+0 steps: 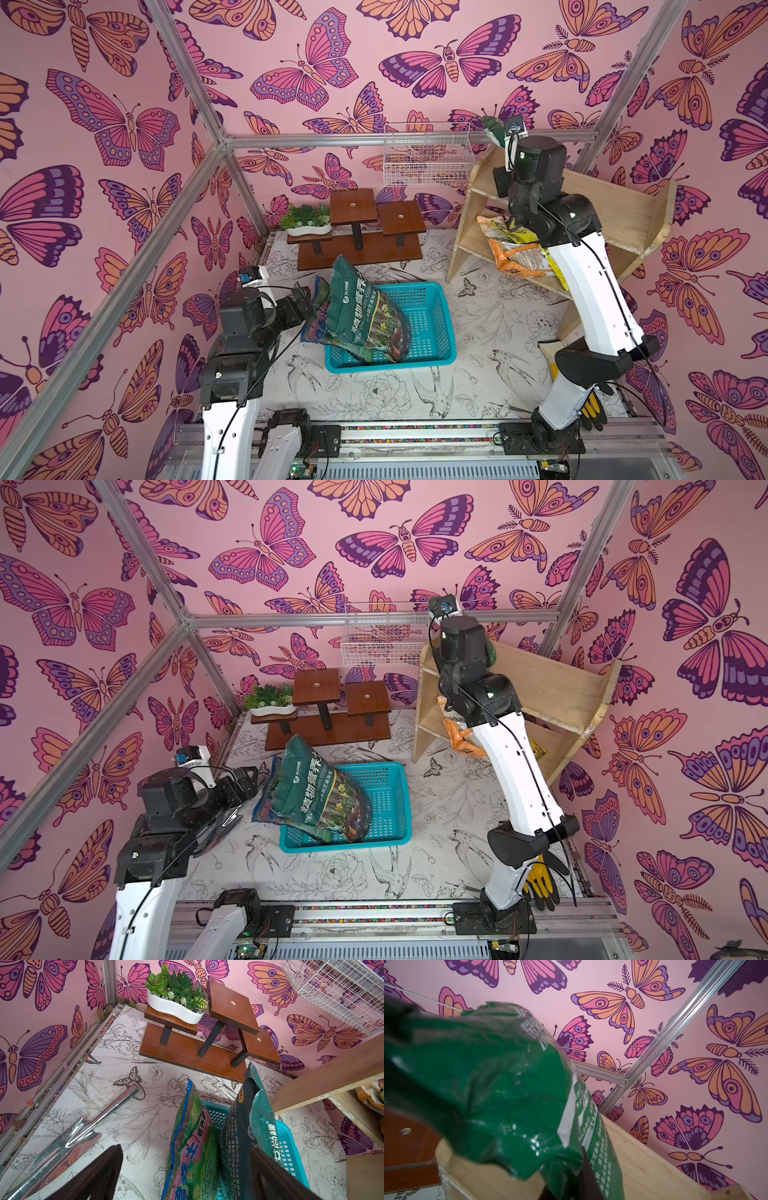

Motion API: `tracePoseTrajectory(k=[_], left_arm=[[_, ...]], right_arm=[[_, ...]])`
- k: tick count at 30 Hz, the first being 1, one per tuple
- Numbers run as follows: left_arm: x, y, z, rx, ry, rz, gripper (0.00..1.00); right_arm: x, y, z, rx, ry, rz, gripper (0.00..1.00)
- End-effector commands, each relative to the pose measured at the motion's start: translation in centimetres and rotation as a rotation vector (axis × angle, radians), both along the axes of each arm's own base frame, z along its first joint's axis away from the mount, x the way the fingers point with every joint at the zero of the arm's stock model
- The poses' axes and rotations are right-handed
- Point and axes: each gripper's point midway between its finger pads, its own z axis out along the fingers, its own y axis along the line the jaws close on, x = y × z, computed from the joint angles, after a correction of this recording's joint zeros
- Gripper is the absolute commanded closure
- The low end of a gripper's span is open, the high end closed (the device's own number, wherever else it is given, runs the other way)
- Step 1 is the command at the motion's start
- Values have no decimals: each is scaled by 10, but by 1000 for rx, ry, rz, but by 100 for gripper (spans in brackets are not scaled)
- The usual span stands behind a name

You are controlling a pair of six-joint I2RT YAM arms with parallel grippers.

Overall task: Take down the fertilizer bag from the shelf
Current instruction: Pick up the fertilizer bag from the shelf, then place the fertilizer bag in the storage box.

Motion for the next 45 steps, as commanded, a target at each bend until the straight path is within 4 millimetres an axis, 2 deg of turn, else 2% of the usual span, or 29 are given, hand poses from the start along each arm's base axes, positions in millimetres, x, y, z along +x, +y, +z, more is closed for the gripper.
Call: tracePoseTrajectory(k=[1, 4, 10, 15, 20, 26, 35, 45], left_arm=[[1, 3, -2, 2, -4, 13, 0], [2, 4, -5, 5, 4, 15, 0], [3, 7, -5, 16, 6, 27, 0], [4, 8, -7, 21, 13, 34, 0], [3, 9, -7, 25, 14, 37, 0], [4, 9, -8, 25, 14, 37, 0], [3, 8, -7, 23, 13, 33, 0], [3, 7, -7, 20, 11, 31, 0]], right_arm=[[-44, -11, 53, 166, -165, 26, 100], [-70, -8, 56, 216, -185, 69, 100], [-119, 15, 55, 289, -229, 180, 100], [-142, 30, 43, 365, -226, 255, 100], [-152, 55, 22, 398, -192, 331, 100], [-165, 95, -6, 396, -180, 404, 100], [-164, 133, -49, 451, -151, 461, 100], [-158, 170, -125, 512, -98, 526, 100]])
